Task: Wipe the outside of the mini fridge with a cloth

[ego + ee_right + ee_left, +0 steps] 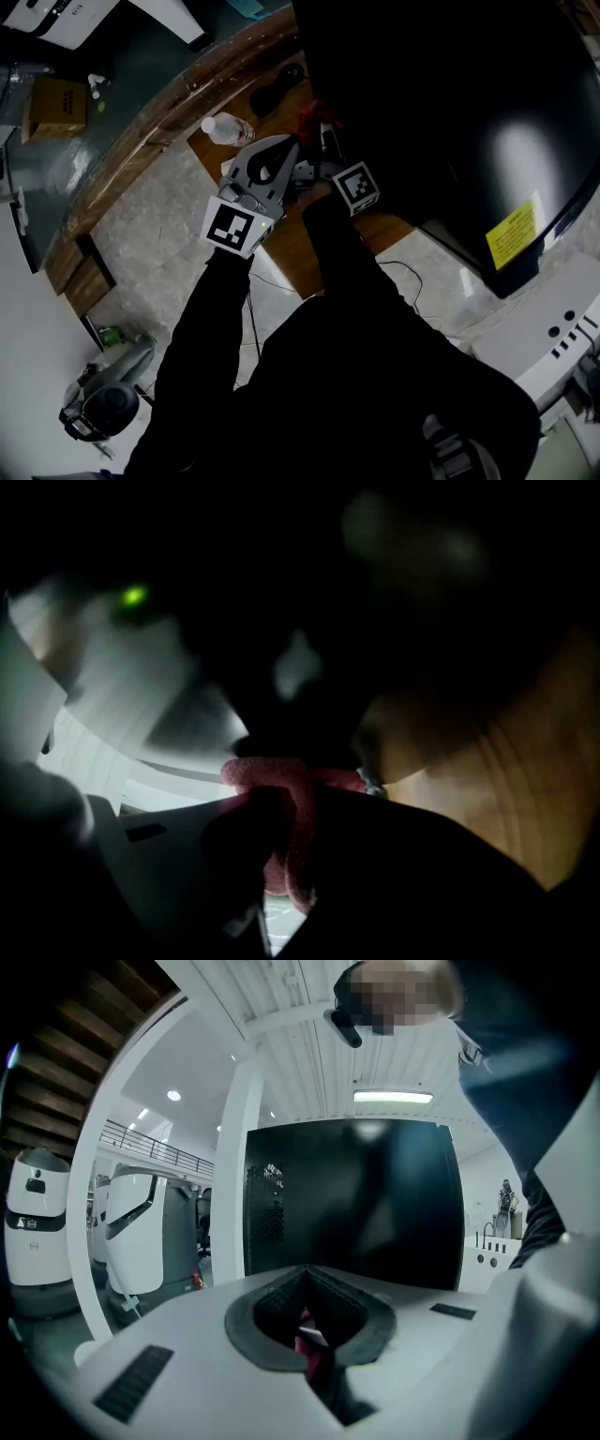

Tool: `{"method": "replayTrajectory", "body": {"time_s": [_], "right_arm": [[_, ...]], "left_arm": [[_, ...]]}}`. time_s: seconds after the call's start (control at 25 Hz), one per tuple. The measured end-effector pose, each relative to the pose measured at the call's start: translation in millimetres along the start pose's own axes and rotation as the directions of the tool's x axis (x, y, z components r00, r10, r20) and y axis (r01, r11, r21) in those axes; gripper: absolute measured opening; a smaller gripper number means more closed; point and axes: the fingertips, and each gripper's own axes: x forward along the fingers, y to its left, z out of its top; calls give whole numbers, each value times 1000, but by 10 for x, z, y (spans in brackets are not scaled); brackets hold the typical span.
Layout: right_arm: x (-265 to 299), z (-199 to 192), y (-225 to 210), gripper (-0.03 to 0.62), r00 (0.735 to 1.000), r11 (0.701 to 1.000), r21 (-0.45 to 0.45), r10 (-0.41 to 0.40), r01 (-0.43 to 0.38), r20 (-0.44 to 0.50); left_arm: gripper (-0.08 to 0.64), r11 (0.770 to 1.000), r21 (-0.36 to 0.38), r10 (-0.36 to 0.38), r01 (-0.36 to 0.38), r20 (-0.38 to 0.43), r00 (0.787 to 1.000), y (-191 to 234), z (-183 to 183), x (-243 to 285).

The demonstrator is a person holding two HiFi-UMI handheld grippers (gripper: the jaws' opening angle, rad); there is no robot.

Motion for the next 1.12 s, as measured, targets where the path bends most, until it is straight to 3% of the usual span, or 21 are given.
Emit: {"method": "replayTrajectory", "body": {"time_s": [0.44, 0.56, 0.8, 1.04, 1.12], "right_arm": [[-13, 35, -761, 84, 988, 986, 64, -155, 155, -12], [-35, -14, -767, 83, 986, 987, 10, -162, 163, -38], [-295, -370, 70, 83, 982, 983, -179, -68, 36, -177], [-695, -350, 886, 83, 979, 964, -237, 74, -120, -191], [-950, -327, 1418, 83, 979, 939, -300, 124, -168, -160]], "left_arm": [[2, 999, -48, -13, 9, -67, 998, -57, -349, 132], [2, 999, -53, -1, -2, -66, 998, -72, -296, 4], [2, 998, -44, 46, -47, -20, 999, -91, -51, -521], [2, 1000, 19, 7, -8, 45, 999, -302, 70, -734], [2, 999, 18, -33, 31, 97, 995, -449, 382, -870]]}}
